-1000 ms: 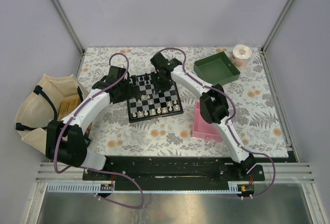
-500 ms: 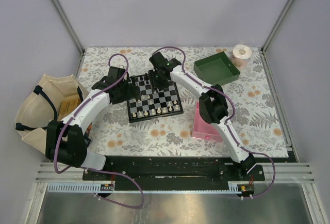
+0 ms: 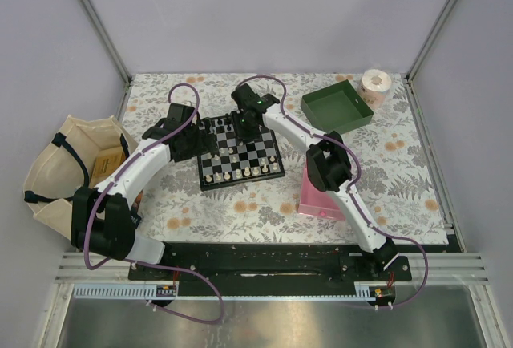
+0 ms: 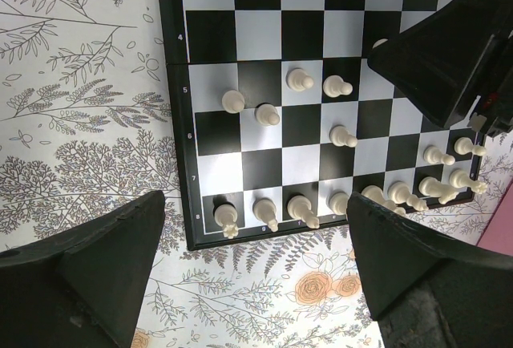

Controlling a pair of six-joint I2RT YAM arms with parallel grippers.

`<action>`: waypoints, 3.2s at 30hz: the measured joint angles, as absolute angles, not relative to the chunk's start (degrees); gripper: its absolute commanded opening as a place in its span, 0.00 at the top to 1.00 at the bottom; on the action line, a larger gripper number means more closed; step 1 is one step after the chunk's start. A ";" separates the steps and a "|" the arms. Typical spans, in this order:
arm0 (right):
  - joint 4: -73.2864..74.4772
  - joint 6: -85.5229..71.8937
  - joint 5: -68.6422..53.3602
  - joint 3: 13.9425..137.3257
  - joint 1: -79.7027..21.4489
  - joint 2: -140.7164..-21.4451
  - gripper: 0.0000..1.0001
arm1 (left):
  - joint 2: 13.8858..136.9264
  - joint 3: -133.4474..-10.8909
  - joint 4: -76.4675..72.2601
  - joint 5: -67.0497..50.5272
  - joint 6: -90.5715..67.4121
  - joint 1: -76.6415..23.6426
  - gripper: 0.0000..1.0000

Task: Set up the chess pieces on the board

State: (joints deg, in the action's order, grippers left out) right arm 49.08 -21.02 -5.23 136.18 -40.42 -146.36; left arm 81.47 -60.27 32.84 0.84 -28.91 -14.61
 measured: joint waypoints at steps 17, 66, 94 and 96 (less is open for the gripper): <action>48.69 -21.04 -5.06 136.70 -40.45 -146.41 0.78 | 81.49 -60.29 32.84 0.78 -28.93 -14.57 0.01; 48.31 -18.20 -3.46 111.28 -43.00 -129.19 0.91 | 82.13 -60.29 32.80 -0.78 -28.93 -14.55 0.01; 49.36 -18.20 -2.61 111.33 -43.03 -130.06 0.87 | 82.13 -60.29 32.80 -1.02 -28.93 -14.55 0.01; 49.36 -18.22 -2.61 111.33 -43.03 -130.41 0.87 | 82.13 -60.29 32.80 -1.13 -28.93 -14.55 0.01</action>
